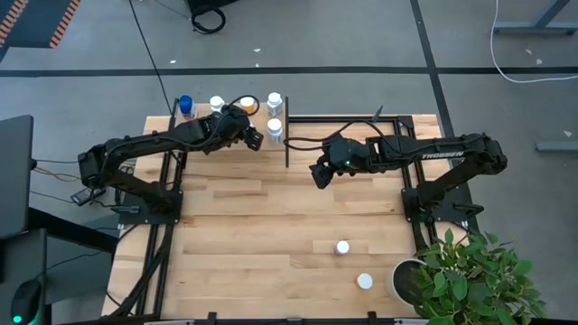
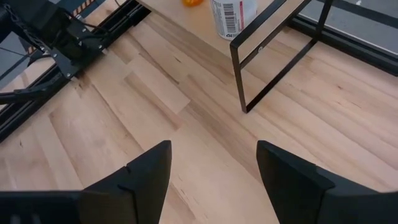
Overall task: Pick and place medicine bottles onto shelf by color
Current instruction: Put the left orange bottle on the shelf, then put the pink pill bottle on the shelf
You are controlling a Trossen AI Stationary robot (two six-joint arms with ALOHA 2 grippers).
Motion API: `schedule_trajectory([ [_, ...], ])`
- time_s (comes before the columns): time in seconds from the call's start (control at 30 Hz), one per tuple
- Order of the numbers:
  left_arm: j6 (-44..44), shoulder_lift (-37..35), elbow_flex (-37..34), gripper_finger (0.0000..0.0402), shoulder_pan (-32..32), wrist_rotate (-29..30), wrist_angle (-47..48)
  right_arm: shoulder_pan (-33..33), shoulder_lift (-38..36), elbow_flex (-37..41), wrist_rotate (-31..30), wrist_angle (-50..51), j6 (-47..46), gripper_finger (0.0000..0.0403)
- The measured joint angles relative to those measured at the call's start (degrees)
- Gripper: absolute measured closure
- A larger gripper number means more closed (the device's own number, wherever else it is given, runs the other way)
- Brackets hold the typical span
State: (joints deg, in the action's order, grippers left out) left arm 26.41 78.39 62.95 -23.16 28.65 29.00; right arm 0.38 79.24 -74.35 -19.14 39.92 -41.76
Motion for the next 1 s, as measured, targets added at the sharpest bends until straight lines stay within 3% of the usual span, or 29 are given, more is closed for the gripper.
schedule_trajectory([
  [0.53,-0.5,-1.5,0.1,0.0104,0.3,-0.1,1.4,0.0,0.0,0.0,0.1,0.0,0.0,0.0160],
  [0.7,-1.9,-3.8,4.0,0.0084,0.7,-0.5,3.9,0.0,0.0,0.0,0.5,0.3,0.3,0.0160],
  [0.87,-2.7,-5.4,9.2,0.0071,3.5,-1.4,8.2,0.1,0.0,0.0,3.1,1.6,1.4,0.0160],
  [1.0,-2.6,-5.4,11.5,0.0071,8.6,-4.7,8.5,0.7,0.0,0.0,8.8,5.0,1.6,0.0160],
])
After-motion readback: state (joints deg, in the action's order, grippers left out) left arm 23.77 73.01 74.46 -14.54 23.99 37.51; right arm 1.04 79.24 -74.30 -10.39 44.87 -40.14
